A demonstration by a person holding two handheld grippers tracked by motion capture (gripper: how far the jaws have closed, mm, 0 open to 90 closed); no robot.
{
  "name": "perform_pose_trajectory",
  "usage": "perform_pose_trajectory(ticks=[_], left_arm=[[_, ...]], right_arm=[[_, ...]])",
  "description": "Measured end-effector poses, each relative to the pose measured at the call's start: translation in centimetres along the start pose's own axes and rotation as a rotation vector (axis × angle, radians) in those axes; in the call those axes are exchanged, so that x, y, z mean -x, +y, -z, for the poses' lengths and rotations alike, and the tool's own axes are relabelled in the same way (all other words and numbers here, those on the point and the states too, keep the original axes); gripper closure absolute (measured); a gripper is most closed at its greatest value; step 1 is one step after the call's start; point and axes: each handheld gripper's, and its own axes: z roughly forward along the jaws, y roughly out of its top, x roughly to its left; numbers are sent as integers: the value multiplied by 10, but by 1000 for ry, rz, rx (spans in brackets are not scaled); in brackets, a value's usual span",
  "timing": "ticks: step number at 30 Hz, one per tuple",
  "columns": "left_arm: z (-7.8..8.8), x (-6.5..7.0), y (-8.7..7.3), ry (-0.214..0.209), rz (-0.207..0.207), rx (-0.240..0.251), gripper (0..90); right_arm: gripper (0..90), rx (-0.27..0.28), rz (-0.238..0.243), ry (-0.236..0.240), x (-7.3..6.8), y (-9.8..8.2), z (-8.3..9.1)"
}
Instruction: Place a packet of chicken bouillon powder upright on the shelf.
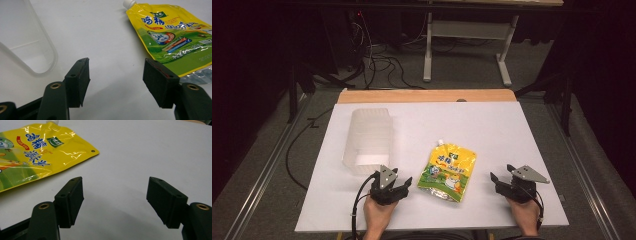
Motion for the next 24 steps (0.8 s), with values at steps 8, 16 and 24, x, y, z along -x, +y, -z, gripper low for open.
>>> perform_pose_trajectory(ticks=[8, 16, 24], left_arm=[[0, -1, 0, -2, 2, -5, 375], [0, -1, 0, -3, 3, -6, 371], [-1, -1, 0, -1, 3, -8, 357]], right_arm=[[301, -4, -3, 1, 0, 0, 0], [300, -9, -3, 4, 0, 0, 0], [300, -8, -3, 2, -1, 0, 0]])
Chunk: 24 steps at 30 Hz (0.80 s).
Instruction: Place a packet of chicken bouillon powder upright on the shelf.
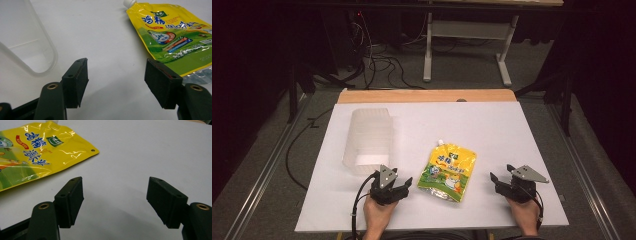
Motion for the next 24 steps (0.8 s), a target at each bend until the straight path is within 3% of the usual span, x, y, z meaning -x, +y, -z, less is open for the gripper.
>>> perform_pose_trajectory(ticks=[9, 12, 19, 24], left_arm=[[1, 1, 0, -1, -5, 13, 345], [4, 0, -2, 0, 3, 48, 360], [6, 0, 1, -25, 22, 31, 366], [8, 5, 7, -30, -7, 8, 365]], right_arm=[[299, 5, 1, 1, 0, 0, 0], [298, 3, 3, 0, 0, 0, 0], [297, 14, 5, 3, 0, 0, 1], [296, 15, 8, 2, 0, 0, 2]])
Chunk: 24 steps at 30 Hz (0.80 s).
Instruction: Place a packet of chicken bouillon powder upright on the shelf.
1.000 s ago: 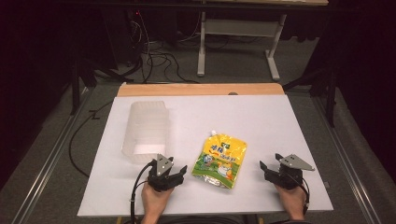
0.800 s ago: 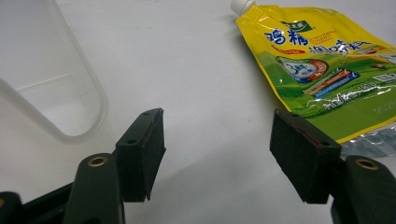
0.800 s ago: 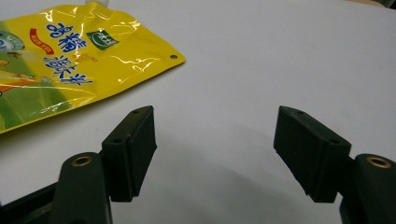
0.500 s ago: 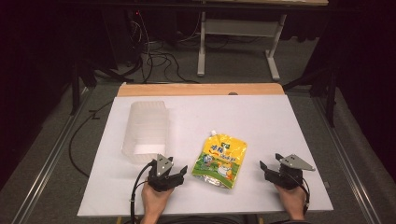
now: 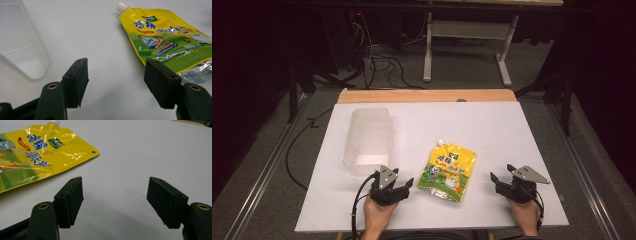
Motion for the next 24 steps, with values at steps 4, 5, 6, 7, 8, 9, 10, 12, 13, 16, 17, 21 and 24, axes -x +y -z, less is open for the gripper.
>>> perform_pose_trajectory(ticks=[4, 5, 6, 7, 8, 9, 10, 12, 13, 16, 17, 21, 24], left_arm=[[1, 1, 4, -4, -3, -1, 364], [1, 1, 5, -5, 1, 3, 363], [1, 1, 7, -10, 6, 1, 363], [0, 1, 8, -17, 16, 6, 363], [0, 2, 12, -26, 23, 4, 362], [0, 2, 12, -26, 23, 4, 362], [0, 3, 16, -28, 13, 6, 362], [-1, 4, 18, -30, 11, 11, 362], [-2, 5, 20, -32, 12, 11, 362], [-5, 7, 24, -41, 12, 14, 362], [-6, 7, 25, -41, 9, 11, 361], [-9, 6, 30, -58, 21, -1, 346], [-13, 6, 36, -56, 7, -17, 329]], right_arm=[[296, -1, 3, -2, -1, 0, 0], [296, -2, -2, -2, -1, 0, 0], [296, -2, -2, -2, -1, 0, 0], [296, -1, -2, -2, -1, 0, 0], [296, 1, -4, -4, 0, 0, 0], [296, 1, -4, -4, 0, 0, 0], [296, 2, -4, -3, -1, 0, 0], [296, -1, -3, -3, -1, 0, 0], [296, -1, -3, -4, -1, 0, 0], [295, 1, -4, -1, -1, 0, 0], [295, -1, -3, 0, -1, 0, 0], [295, 2, -1, -4, 0, 0, 0], [295, 3, -4, -7, 0, 0, 0]])
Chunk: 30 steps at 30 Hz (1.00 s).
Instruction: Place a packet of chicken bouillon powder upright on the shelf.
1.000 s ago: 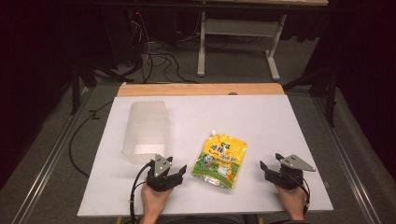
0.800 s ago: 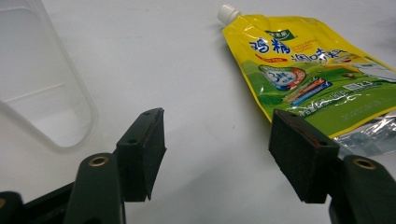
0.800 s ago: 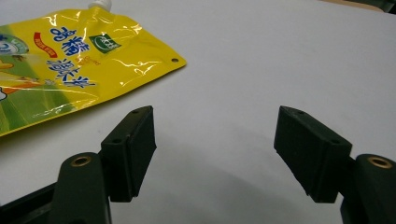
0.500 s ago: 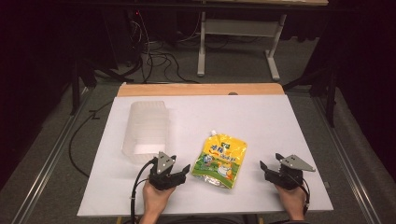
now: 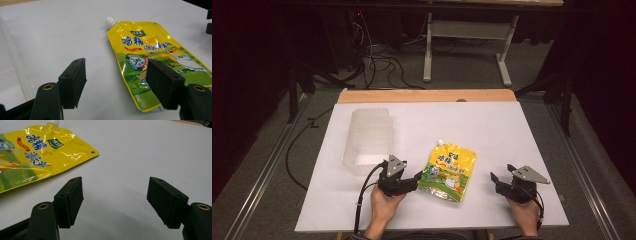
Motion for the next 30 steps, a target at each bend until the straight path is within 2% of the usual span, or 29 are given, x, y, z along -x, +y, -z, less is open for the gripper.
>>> perform_pose_trajectory(ticks=[5, 10, 14, 20, 24, 30], left_arm=[[-5, -1, 9, -4, -1, -9, 318], [-14, -1, 18, -4, -6, -52, 316], [-22, 1, 28, -10, -27, -80, 305], [-37, 1, 39, -32, -22, -112, 300], [-48, 2, 45, -49, -16, -151, 295], [-64, 3, 51, -51, -15, -184, 285]], right_arm=[[295, -5, 1, 2, -1, 0, 0], [295, -10, 10, 1, 0, 0, -1], [295, -12, 6, 1, -1, 0, -1], [295, -11, 10, 4, -1, 1, -1], [295, -8, 4, 3, 0, 0, -1], [295, -9, 5, 3, -1, 0, -1]])
